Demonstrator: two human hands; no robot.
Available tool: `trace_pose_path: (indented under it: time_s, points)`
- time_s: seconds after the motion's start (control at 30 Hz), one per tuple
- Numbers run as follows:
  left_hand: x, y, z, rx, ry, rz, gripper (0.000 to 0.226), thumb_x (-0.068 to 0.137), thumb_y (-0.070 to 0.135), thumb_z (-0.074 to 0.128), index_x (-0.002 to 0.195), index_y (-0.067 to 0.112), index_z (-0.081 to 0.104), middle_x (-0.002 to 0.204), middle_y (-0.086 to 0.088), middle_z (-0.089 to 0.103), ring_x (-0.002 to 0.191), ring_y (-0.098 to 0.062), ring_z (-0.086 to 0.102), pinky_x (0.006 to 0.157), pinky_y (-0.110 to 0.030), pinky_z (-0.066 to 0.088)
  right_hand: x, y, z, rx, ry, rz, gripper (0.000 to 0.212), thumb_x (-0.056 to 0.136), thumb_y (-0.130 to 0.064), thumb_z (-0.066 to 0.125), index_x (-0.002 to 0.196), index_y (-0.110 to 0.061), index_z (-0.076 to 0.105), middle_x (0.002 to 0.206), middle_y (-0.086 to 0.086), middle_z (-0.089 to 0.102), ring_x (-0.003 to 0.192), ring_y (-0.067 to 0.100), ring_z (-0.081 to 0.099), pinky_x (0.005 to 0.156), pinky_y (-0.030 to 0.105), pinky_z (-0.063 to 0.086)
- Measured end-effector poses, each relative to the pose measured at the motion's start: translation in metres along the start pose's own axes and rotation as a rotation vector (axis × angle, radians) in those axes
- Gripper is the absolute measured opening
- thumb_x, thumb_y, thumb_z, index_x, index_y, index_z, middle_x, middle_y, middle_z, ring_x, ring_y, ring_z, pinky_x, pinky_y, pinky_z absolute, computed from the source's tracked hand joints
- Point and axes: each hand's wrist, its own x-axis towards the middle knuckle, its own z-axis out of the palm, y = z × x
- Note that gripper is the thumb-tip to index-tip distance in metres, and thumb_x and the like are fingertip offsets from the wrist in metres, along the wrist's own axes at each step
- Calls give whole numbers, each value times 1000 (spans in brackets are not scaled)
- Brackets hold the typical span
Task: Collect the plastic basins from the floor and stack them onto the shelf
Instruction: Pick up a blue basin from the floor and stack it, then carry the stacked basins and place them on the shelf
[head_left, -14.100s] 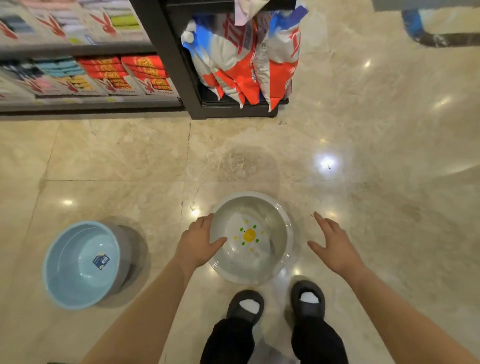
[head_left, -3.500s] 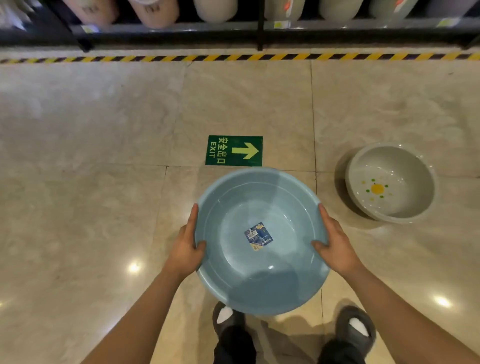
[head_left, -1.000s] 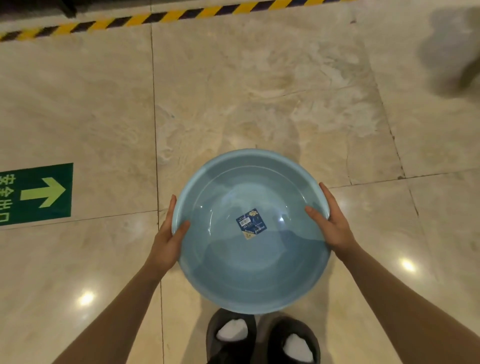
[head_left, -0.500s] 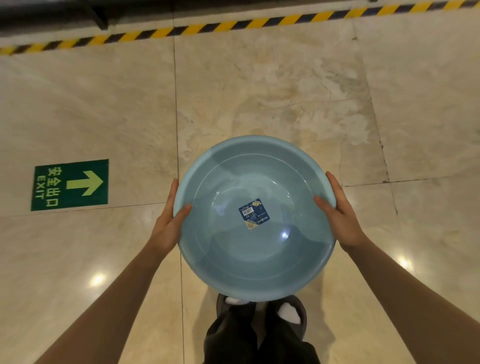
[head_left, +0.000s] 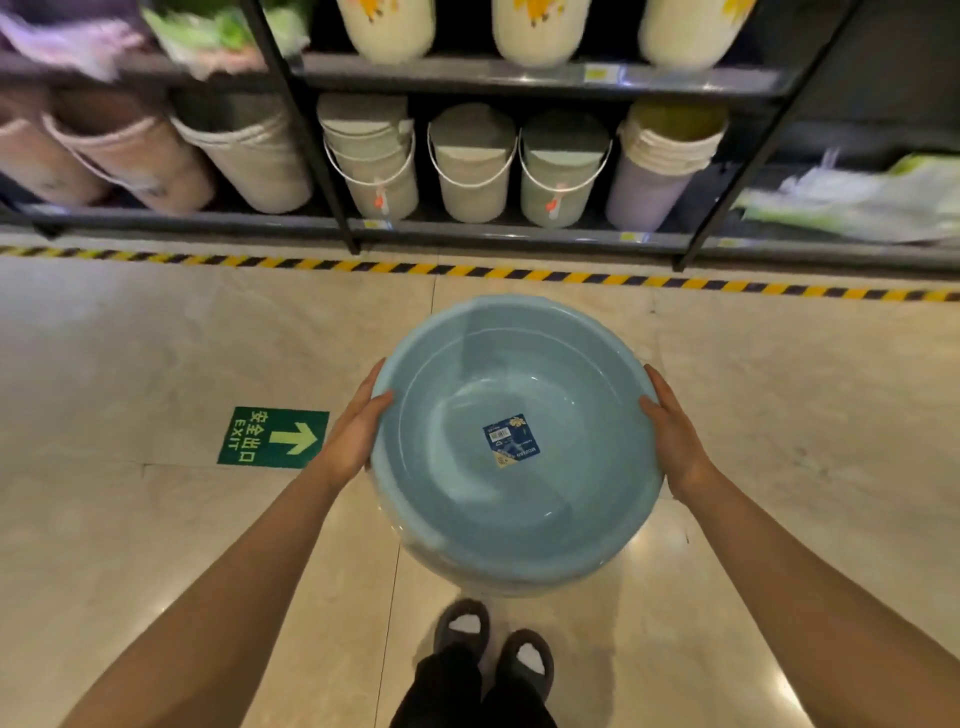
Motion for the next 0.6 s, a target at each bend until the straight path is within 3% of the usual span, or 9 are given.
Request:
trace_pose_path:
  time_s: [0.17,0.3,0.43,0.53,0.6]
  points:
    - [-42,91,-14,0,83,123,38,95,33,40,130,47,47,125,-3,61,107,-27,64,93,-56,52,-24,-105,2,-6,-21,-85,52,93,-26,48,142,-39,35,145,-6,43,121,20,51,98,39,44]
    - [-77,150,-30,20,149,202,36,98,30,38,124,52,47,116,-4,65,95,-26,68,72,-42,57,-40,-183,8,-57,-72,-205,52,96,-26,45,145,-36,29,148,-2,40,121,25,52,101,45,44]
    - [-100,197,-52,-21,188,311,39,99,26,38,107,62,49,106,13,66,88,-11,69,58,-24,55,-48,-247,21,-101,-84,-295,54,98,-30,38,148,-39,19,156,-7,27,132,22,42,102,39,41]
    - [-110,229,-73,-27,207,350,45,99,27,38,99,71,49,93,28,67,75,3,68,51,-16,52,-49,-291,36,-105,-104,-331,50,100,-29,33,148,-39,21,154,-4,30,122,19,46,99,41,44]
    - [-113,248,-92,-32,230,377,43,99,31,38,99,73,48,90,31,67,75,4,68,50,-16,53,-50,-318,52,-116,-106,-334,49,99,-31,33,146,-42,25,151,-2,36,116,19,50,95,42,47]
